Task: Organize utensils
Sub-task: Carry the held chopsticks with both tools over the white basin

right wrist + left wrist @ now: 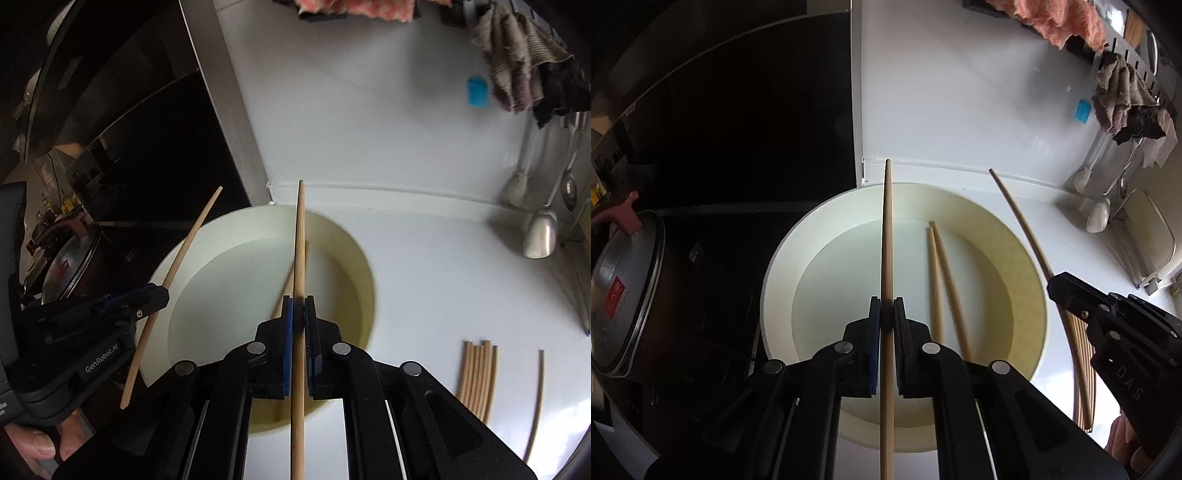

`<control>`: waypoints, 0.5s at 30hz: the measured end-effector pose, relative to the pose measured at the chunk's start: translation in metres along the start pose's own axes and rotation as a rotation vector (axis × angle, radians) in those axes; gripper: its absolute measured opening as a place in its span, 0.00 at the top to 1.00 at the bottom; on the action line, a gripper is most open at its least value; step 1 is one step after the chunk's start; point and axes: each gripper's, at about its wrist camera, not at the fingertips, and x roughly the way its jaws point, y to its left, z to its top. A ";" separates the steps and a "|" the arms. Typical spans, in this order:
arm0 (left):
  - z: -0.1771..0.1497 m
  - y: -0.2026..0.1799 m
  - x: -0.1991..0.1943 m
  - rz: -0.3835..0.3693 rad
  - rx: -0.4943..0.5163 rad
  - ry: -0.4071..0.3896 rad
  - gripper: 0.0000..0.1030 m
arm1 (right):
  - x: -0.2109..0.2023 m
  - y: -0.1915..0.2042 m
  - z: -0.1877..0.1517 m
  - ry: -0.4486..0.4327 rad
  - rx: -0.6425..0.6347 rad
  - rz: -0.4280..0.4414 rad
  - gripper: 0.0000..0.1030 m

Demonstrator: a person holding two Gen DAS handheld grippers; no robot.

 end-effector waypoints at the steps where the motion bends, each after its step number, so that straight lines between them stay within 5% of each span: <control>1: -0.001 0.004 0.007 -0.008 0.001 0.015 0.93 | 0.010 0.005 0.000 0.019 0.003 0.002 0.94; 15: 0.005 0.023 0.073 -0.064 0.039 0.152 0.92 | 0.089 0.016 0.002 0.179 0.041 -0.068 0.94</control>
